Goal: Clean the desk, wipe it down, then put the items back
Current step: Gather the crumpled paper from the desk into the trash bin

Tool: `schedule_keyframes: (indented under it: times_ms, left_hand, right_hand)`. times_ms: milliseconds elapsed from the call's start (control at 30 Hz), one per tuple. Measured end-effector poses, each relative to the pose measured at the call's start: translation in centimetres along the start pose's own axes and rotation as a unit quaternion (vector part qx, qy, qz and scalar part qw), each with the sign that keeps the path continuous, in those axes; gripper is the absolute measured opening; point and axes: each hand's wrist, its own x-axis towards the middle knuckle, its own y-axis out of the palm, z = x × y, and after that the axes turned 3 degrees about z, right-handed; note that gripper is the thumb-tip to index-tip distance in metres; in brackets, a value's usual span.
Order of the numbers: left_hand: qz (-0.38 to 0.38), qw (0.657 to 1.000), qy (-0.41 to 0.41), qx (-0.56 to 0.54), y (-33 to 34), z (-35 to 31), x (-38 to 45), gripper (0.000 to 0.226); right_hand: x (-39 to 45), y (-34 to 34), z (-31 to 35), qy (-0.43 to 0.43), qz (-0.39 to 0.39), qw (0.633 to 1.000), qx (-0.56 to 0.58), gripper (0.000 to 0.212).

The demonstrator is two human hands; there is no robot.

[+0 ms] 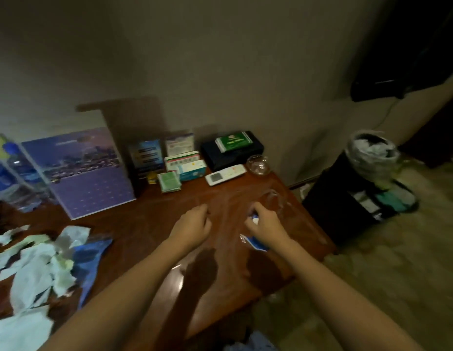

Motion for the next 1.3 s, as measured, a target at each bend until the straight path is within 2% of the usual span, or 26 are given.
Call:
schedule_keyframes:
  times_ms: [67,200,367,600,667,767,1033,1100,1300]
  left_hand:
    - [0.011,0.999,0.041,-0.007,2.1,-4.7,0.0,0.022]
    - [0.044,0.992,0.116,-0.012,6.6,-13.8,0.8,0.006]
    - [0.097,0.972,0.215,-0.015,11.8,-23.9,1.9,0.025]
    - [0.166,0.936,0.312,0.004,17.1,-34.4,6.1,0.021]
    - [0.179,0.929,0.325,0.009,18.7,-37.1,8.1,0.011]
    - [0.189,0.922,0.337,-0.008,21.6,-40.9,11.7,0.01]
    - [0.229,0.913,0.333,-0.044,26.2,-49.7,23.1,0.008]
    - [0.221,0.918,0.325,-0.05,26.5,-51.0,26.2,0.016]
    - [0.207,0.936,0.273,-0.077,27.0,-51.5,33.9,0.018]
  right_hand:
    - [-2.9,-3.2,-3.0,0.009,-0.027,0.999,0.029,0.014]
    - [-8.7,-8.8,-9.8,0.05,-0.09,0.993,0.057,0.016]
    - [-14.4,-14.8,-17.7,0.103,-0.183,0.976,0.065,0.026]
    - [-17.7,-22.3,-25.2,0.153,-0.308,0.935,0.081,0.026]
    - [-17.4,-24.0,-27.1,0.166,-0.328,0.925,0.09,0.018]
    - [-16.0,-26.2,-30.5,0.187,-0.349,0.912,0.109,0.014]
    - [-9.0,-33.8,-38.1,0.263,-0.39,0.874,0.12,0.029]
    - [-7.0,-35.6,-38.8,0.27,-0.404,0.865,0.125,0.03]
    - [0.3,-39.2,-41.2,0.267,-0.337,0.894,0.125,0.026]
